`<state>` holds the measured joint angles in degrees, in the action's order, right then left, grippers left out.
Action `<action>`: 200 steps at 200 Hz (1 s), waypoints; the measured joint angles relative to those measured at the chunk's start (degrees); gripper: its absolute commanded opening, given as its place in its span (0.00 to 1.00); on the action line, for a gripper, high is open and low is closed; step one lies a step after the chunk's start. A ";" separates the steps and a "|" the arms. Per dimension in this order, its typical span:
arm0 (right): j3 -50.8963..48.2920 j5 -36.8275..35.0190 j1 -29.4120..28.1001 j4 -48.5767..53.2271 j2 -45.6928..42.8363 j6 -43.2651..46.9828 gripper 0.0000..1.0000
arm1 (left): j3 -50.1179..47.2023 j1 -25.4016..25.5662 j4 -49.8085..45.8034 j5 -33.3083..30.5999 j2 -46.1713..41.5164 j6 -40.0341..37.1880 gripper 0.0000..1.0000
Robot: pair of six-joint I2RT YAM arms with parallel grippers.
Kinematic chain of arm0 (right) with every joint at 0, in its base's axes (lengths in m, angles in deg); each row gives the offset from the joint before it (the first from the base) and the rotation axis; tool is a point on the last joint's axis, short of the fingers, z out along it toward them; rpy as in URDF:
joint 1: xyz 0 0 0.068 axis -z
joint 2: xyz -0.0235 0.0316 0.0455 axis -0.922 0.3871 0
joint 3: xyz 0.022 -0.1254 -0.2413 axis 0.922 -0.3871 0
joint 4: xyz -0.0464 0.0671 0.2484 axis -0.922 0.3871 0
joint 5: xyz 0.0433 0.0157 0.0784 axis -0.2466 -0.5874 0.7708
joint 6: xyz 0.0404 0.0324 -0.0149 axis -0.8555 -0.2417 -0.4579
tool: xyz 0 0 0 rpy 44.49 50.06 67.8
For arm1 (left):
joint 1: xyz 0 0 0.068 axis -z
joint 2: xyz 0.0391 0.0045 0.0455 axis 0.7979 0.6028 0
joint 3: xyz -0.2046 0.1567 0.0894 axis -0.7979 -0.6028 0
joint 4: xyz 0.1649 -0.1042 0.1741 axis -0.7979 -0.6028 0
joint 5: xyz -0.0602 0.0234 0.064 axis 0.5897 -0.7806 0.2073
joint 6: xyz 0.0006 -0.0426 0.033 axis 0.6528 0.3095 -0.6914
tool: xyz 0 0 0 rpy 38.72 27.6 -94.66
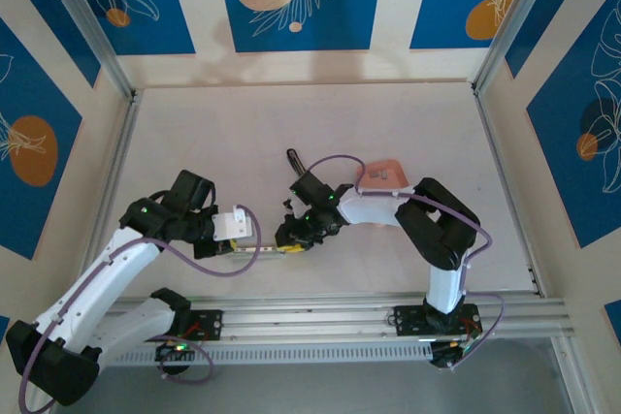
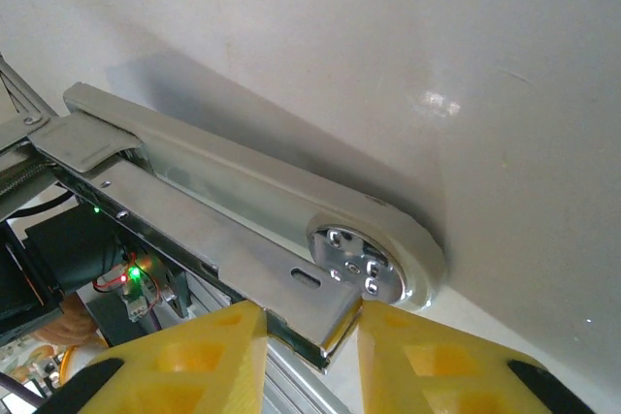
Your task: Load the staples into the stapler
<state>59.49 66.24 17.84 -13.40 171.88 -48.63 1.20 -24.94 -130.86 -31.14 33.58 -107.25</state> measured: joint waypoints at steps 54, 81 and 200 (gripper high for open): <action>0.00 2.21 1.31 -1.44 0.85 0.02 0.29 | 0.00 0.48 1.75 -0.44 1.97 3.80 0.02; 0.00 2.45 1.68 -1.92 1.16 0.20 0.29 | 0.00 2.71 3.37 -2.23 4.35 5.90 0.02; 0.09 3.61 1.86 -3.52 1.86 1.27 0.28 | 0.42 15.32 14.01 -8.70 18.62 14.21 0.02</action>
<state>59.57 69.85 19.70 -16.92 173.74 -47.36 1.62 -9.62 -116.85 -39.84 52.21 -93.04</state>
